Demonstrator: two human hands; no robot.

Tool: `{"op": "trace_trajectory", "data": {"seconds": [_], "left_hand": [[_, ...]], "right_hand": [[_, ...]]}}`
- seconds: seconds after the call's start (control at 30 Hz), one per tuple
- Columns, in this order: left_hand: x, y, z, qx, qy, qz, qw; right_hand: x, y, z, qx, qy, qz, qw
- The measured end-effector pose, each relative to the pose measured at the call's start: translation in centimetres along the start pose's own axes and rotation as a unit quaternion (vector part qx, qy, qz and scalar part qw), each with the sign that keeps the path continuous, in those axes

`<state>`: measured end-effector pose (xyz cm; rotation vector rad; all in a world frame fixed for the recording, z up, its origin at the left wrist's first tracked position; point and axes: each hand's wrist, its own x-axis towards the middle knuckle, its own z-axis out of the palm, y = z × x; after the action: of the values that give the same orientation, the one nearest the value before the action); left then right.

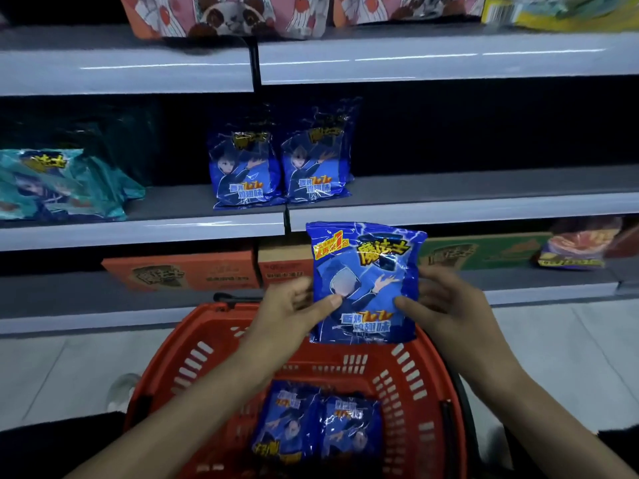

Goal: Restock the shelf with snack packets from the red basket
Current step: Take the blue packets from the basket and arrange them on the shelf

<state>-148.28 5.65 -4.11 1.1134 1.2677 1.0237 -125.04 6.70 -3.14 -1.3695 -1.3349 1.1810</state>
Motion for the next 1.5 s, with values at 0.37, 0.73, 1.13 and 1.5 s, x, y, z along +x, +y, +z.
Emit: {"op": "trace_trajectory", "data": {"seconds": [0.37, 0.73, 1.13, 1.5], "left_hand": [[2.4, 0.6, 1.2, -0.012, 0.068, 0.051, 0.996], [2.5, 1.9, -2.4, -0.032, 0.125, 0.096, 0.987], [2.1, 1.8, -6.9, -0.043, 0.191, 0.102, 0.975], [6.6, 3.3, -11.4, -0.022, 0.203, 0.102, 0.974]], "right_hand": [[3.7, -0.2, 0.7, 0.010, 0.020, -0.042, 0.999], [3.4, -1.3, 4.4, -0.144, 0.116, -0.185, 0.965], [0.9, 1.6, 11.3, -0.524, 0.007, -0.444, 0.727], [4.9, -0.1, 16.3, -0.593, -0.050, -0.397, 0.699]]}}
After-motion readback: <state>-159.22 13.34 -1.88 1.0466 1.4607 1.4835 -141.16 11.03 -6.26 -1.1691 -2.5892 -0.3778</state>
